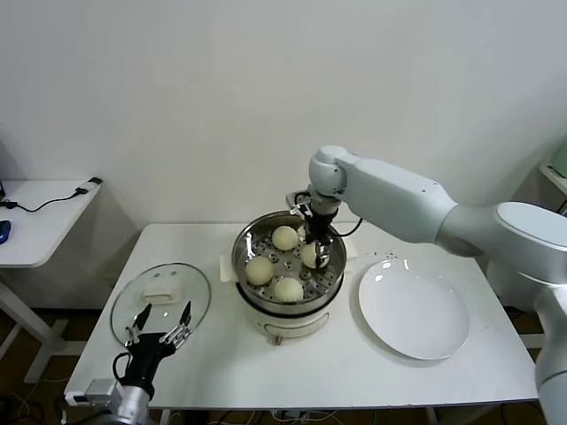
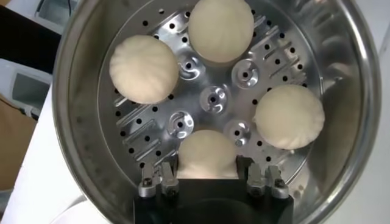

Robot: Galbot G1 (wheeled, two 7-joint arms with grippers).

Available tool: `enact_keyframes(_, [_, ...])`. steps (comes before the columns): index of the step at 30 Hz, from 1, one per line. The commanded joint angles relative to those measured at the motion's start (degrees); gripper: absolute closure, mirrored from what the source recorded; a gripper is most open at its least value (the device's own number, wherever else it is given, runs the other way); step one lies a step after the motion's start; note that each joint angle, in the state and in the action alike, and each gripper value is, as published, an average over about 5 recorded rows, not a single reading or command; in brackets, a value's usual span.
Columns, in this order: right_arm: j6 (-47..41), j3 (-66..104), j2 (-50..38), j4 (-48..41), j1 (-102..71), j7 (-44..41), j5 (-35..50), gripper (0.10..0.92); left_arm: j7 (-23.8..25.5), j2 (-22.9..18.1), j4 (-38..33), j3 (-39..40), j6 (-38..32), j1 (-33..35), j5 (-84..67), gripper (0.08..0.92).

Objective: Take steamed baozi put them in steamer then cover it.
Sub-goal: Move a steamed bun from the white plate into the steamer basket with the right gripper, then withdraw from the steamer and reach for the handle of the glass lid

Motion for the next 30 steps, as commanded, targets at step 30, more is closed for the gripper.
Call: enact_keyframes(30, [-5.3,32.9,-22.5,11.2,-2.6,11.4,8.3,0.203,-1.9,0.3,0.1,0.2,0.3,-1.3,-3.5,0.177])
